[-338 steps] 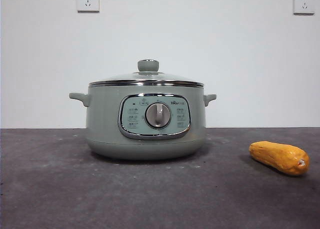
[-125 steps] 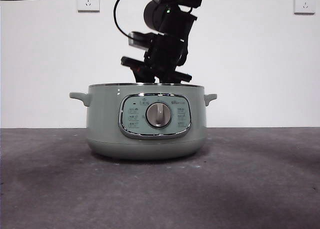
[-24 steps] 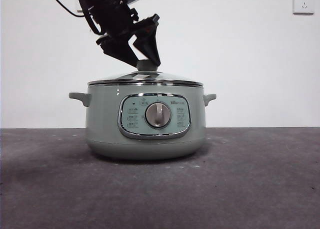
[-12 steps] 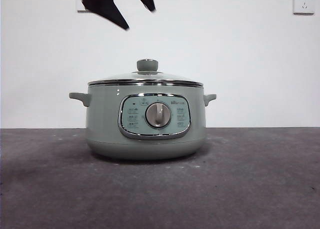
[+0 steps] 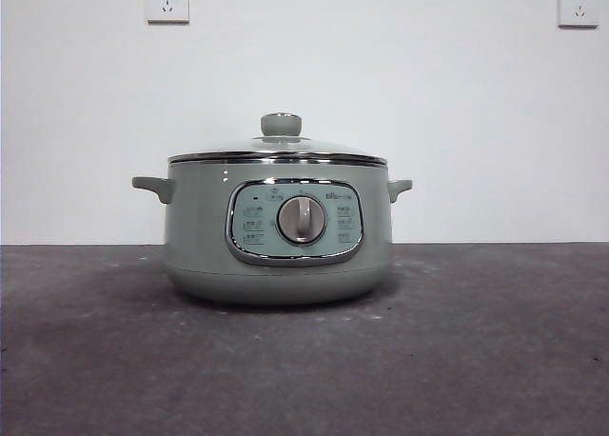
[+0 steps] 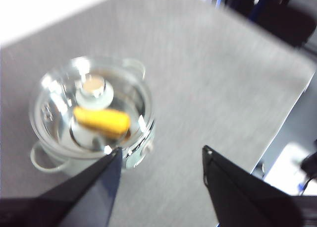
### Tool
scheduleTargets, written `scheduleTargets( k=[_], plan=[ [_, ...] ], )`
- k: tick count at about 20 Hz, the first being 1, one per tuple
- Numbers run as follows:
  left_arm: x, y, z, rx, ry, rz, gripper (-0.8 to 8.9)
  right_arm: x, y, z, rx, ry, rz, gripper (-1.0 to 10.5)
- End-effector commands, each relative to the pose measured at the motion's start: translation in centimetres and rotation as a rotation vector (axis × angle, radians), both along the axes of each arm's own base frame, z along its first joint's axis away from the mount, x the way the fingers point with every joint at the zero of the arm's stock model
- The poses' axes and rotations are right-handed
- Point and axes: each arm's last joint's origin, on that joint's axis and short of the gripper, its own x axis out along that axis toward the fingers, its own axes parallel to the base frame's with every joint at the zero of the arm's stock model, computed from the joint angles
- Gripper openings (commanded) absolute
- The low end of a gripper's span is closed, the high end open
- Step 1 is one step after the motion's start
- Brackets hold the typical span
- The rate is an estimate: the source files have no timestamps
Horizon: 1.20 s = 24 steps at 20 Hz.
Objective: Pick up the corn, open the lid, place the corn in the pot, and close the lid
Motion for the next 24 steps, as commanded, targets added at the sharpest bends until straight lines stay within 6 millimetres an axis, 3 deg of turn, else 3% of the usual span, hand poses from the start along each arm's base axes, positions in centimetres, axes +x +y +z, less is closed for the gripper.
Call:
scheduleTargets(
  k=[1,3,5,8,13,24],
  plan=[
    [-2.8,1.4,0.8,-0.059,-0.043,0.017,0.95,-0.1,-0.1,-0.4,-0.026,0.02,0.004,-0.1],
    [-4.9,2.4,1.2,-0.086,-0.087,0.018,0.12,-0.1,-0.1,-0.4,-0.026,0.02,0.004,-0.1],
    [-6.5,3.3,0.9,-0.112,-0.097,0.027,-0.08,-0.1,-0.1,-0.4,-0.026,0.02,0.003,-0.1],
    [-7.6,3.9,-1.6,-0.098,-0.043,0.036,-0.08,-0.1,-0.1,-0.4,-0.025,0.021,0.004,-0.1],
    [-7.8,3.9,-5.8,-0.058,0.072,0.054,-0.08,-0.1,-0.1,-0.4,-0.024,0.023,0.002,-0.1],
    [-7.4,3.8,-6.0,-0.033,0.075,0.08,-0.03,-0.1,-0.1,-0.4,-0.021,0.024,-0.001,0.0]
  ],
)
